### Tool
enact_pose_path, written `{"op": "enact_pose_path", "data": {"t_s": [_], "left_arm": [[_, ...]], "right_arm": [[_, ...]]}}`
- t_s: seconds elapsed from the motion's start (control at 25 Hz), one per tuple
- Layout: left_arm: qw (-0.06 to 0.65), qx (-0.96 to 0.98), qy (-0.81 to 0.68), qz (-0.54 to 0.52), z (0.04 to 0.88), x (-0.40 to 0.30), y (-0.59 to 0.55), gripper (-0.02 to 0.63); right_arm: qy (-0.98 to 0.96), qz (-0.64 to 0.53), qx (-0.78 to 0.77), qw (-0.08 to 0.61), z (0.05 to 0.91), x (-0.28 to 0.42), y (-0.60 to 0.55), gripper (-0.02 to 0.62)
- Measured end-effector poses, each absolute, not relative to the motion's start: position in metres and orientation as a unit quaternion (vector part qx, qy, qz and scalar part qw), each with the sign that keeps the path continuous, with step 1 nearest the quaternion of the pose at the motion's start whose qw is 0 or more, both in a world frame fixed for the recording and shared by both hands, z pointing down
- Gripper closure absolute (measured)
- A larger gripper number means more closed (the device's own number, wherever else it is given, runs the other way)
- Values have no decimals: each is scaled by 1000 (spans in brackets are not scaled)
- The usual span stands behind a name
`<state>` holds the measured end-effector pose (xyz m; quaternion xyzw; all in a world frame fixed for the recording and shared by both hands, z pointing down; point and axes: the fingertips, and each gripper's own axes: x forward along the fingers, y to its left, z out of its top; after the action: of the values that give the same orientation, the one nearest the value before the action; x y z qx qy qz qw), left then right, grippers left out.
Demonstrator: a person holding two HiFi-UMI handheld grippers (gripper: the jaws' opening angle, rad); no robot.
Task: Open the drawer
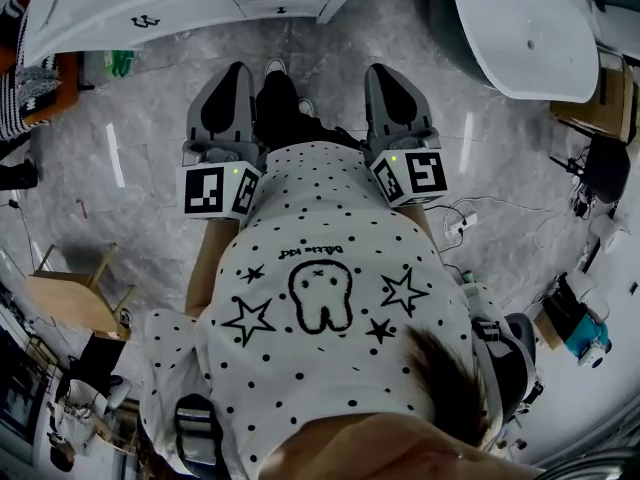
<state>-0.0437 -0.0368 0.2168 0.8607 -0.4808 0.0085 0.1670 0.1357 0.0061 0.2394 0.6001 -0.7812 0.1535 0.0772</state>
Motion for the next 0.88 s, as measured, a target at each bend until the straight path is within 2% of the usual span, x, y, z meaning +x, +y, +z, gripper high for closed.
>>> {"op": "enact_pose_path", "data": {"t_s": [0.88], "left_arm": [[178,867,-465,13,224,-35,-44,601]], "right_arm": [[-756,160,627,96,244,150,10,581]]}}
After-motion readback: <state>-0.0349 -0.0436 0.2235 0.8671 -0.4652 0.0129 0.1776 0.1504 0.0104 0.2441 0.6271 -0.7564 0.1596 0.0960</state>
